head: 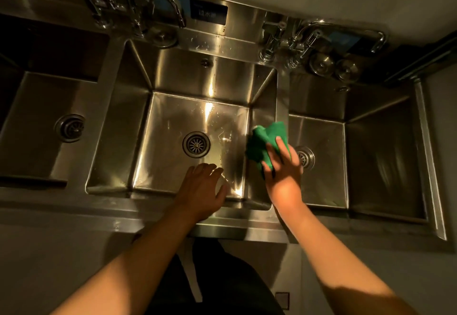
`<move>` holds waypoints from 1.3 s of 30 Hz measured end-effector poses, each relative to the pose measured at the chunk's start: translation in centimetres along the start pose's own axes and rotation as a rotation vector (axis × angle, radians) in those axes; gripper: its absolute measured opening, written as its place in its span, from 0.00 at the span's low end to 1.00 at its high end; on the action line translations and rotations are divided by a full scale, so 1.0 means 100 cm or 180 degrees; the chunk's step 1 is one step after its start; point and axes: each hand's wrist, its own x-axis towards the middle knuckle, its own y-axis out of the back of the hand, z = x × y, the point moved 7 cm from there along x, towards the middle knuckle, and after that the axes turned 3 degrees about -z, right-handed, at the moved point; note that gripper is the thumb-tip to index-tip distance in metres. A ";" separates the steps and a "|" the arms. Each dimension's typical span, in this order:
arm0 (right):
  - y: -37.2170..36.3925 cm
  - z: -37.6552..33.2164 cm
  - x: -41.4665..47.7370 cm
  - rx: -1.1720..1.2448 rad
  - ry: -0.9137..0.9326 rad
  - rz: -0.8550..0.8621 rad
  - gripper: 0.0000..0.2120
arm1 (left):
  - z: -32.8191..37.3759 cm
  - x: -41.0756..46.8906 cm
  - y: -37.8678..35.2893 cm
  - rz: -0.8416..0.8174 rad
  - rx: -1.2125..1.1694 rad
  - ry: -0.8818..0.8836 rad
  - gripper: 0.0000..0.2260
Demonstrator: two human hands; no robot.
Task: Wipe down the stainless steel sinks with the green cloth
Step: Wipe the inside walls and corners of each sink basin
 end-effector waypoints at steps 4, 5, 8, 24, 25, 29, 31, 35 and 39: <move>0.002 -0.003 -0.056 -0.0926 0.0391 -0.0519 0.26 | 0.006 -0.006 0.011 0.0153 0.0039 -0.0004 0.21; 0.006 -0.006 -0.063 -0.0852 0.0320 -0.0586 0.27 | 0.008 -0.008 0.014 0.0179 0.0069 0.0009 0.20; 0.013 -0.007 -0.079 -0.0883 0.0229 -0.0654 0.32 | 0.006 -0.021 0.023 0.0223 0.0146 0.0038 0.18; 0.015 -0.063 -0.014 0.0402 -0.0361 -0.0335 0.21 | -0.119 -0.033 0.152 0.0396 0.0653 0.0339 0.20; 0.014 -0.071 -0.003 0.0470 -0.0336 -0.0373 0.22 | -0.121 -0.022 0.164 0.0469 0.0682 0.0297 0.20; 0.007 -0.105 0.040 0.0883 -0.0155 -0.0289 0.22 | -0.123 0.025 0.201 0.0741 0.0724 0.0122 0.18; 0.002 -0.114 0.065 0.1131 -0.0247 -0.0238 0.21 | -0.126 0.045 0.212 0.0777 0.0793 0.0080 0.19; -0.013 -0.135 0.120 0.0930 -0.0178 -0.0070 0.18 | -0.138 0.074 0.229 0.0823 0.0940 -0.0014 0.19; -0.026 -0.144 0.186 0.0905 -0.0163 0.0158 0.18 | -0.161 0.099 0.238 0.0625 0.1089 0.0102 0.26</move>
